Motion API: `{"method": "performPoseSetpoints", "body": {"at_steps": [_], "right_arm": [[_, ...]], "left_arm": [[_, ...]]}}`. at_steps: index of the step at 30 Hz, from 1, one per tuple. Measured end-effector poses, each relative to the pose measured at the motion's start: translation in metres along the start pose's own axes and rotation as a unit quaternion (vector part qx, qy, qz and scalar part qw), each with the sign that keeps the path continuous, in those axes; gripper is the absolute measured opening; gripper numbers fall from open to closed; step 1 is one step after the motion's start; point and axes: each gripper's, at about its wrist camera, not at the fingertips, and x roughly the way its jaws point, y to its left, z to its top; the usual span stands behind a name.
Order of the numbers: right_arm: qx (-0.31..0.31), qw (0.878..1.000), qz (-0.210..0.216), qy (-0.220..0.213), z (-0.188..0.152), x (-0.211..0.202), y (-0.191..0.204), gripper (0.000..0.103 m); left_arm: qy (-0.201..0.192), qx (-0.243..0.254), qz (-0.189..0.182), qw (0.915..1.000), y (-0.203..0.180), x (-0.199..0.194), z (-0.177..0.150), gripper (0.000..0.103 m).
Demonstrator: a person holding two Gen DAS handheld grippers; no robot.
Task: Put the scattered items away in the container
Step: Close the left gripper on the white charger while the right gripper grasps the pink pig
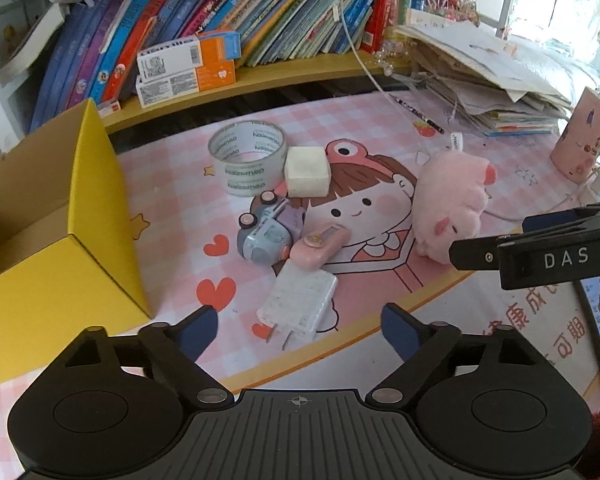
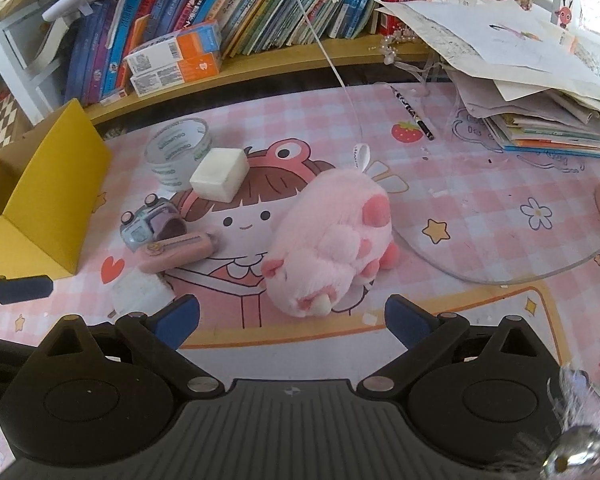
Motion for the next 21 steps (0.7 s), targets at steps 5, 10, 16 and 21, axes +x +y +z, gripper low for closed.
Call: {"method": "performPoseSetpoints", "body": {"at_steps": [5, 10, 16, 21], "right_arm": [[-0.001, 1.0, -0.002, 0.008, 0.004, 0.01, -0.001, 0.101], [0.0, 1.0, -0.007, 0.012, 0.009, 0.019, -0.003, 0.101], [0.004, 1.0, -0.015, 0.014, 0.013, 0.027, -0.007, 0.101], [0.007, 1.0, -0.022, 0.017, 0.016, 0.034, -0.01, 0.101]], "left_arm": [[0.011, 0.001, -0.003, 0.9999, 0.0, 0.014, 0.004, 0.081], [0.019, 0.008, -0.002, 0.9998, -0.002, 0.031, 0.007, 0.075], [0.023, 0.016, 0.001, 0.9996, -0.004, 0.044, 0.011, 0.075], [0.028, 0.022, -0.001, 0.9994, -0.005, 0.053, 0.013, 0.069]]}}
